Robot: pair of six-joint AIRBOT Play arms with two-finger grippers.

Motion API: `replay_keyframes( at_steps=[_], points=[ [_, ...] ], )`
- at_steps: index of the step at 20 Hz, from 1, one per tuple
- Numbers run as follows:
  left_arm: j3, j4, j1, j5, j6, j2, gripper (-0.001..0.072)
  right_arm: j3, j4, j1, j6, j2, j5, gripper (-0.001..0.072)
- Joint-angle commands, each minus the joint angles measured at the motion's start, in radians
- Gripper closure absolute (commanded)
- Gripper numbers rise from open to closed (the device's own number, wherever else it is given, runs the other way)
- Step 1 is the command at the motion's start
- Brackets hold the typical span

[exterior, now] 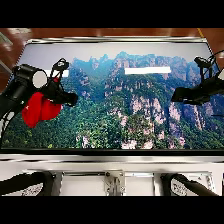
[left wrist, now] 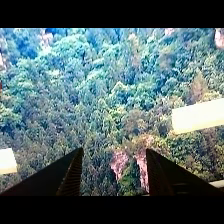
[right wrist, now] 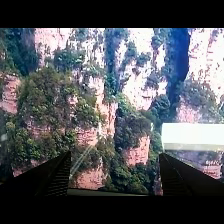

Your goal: Fold the shirts.

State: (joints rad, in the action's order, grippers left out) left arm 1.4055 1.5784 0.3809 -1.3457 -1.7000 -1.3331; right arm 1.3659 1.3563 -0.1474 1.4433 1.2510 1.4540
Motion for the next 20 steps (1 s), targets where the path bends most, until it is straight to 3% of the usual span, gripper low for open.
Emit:
replay_keyframes(
  at_steps=[1, 3, 4, 5, 6, 8, 13, 16, 20],
  points=[
    [0.0, -0.022, 0.002, 0.052, 0.0, -0.014, 0.0235, 0.001, -0.001, 0.001, 0.0, 0.001, -0.001, 0.0047],
    [0.0, 0.008, 0.001, 0.087, 0.011, -0.034, 0.0224, 0.001, -0.001, 0.001, 0.0, 0.001, -0.058, 0.0047],
    [0.0, 0.08, -0.002, 0.102, 0.011, -0.044, 0.0022, 0.001, -0.006, 0.001, 0.0, 0.001, -0.103, 0.0047],
    [0.0, 0.179, -0.014, 0.108, -0.002, -0.054, -0.0013, 0.001, -0.009, 0.001, 0.0, 0.001, -0.145, 0.0047],
    [0.0, 0.266, -0.049, 0.103, -0.017, -0.065, -0.0013, 0.001, -0.009, 0.001, 0.0, 0.001, -0.177, 0.0047],
    [0.0, 0.274, -0.185, 0.093, -0.061, -0.082, -0.0013, 0.001, -0.015, 0.001, 0.003, 0.001, -0.2, 0.0047],
    [0.0, 0.009, -0.539, 0.101, -0.074, -0.189, -0.0013, 0.001, -0.076, 0.001, 0.003, 0.001, -0.196, 0.0047],
    [0.0, -0.012, -0.612, 0.124, -0.074, -0.275, -0.0013, 0.001, -0.078, 0.001, 0.003, 0.001, -0.198, 0.0047],
    [0.0, -0.013, -0.596, 0.185, -0.064, -0.376, -0.0013, 0.001, -0.076, 0.001, 0.0, 0.001, -0.198, 0.0047]
  ],
)
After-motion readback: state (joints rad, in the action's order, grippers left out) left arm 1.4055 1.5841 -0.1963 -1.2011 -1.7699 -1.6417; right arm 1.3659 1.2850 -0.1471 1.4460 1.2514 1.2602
